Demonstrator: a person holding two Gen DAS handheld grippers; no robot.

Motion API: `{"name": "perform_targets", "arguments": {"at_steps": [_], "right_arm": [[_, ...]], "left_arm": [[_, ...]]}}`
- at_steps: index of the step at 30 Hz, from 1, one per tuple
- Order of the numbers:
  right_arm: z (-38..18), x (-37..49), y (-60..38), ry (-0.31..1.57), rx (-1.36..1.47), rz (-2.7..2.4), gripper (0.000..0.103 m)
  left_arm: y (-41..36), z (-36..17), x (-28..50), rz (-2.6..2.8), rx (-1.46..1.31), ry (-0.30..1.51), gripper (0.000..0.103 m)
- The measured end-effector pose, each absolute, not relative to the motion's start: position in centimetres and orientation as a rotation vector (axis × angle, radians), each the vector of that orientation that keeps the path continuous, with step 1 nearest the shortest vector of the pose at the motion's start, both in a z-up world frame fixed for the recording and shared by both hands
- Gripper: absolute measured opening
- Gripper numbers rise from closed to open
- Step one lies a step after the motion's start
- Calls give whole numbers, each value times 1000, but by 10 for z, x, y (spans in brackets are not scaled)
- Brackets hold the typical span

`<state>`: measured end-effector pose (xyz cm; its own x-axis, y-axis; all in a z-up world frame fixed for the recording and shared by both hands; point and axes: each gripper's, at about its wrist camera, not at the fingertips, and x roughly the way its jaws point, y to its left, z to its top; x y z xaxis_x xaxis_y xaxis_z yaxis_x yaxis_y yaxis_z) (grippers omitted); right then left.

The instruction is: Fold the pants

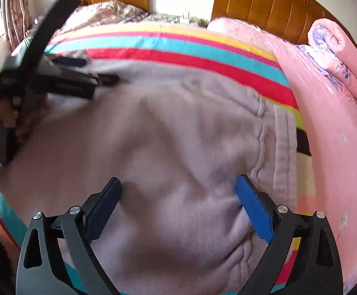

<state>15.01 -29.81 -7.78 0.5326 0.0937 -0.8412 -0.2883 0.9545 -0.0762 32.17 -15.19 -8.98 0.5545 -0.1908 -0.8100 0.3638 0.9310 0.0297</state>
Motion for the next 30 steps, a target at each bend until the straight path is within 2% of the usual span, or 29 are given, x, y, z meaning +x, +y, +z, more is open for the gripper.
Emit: {"name": "perform_targets", "arguments": {"at_steps": [9,13,17,24,30], "right_arm": [[-71,137,-297,938,-166,134,91],[-48,144,-292,862,-20,128,91],[-29,157,-244,821,-75,240,91],[-10,211,-140,795,-141,452,92],[-36,272,-31,871,-217,551,92]], "left_arm": [[-155,-78,315,-323,204,939,101],[-135,-17,288,-432,70,831,102],[-80,20,271,-383,80,741,102],[98,-1,244,-83,-52,790,102],[147,-39,226,-12,-53,831,102]]}}
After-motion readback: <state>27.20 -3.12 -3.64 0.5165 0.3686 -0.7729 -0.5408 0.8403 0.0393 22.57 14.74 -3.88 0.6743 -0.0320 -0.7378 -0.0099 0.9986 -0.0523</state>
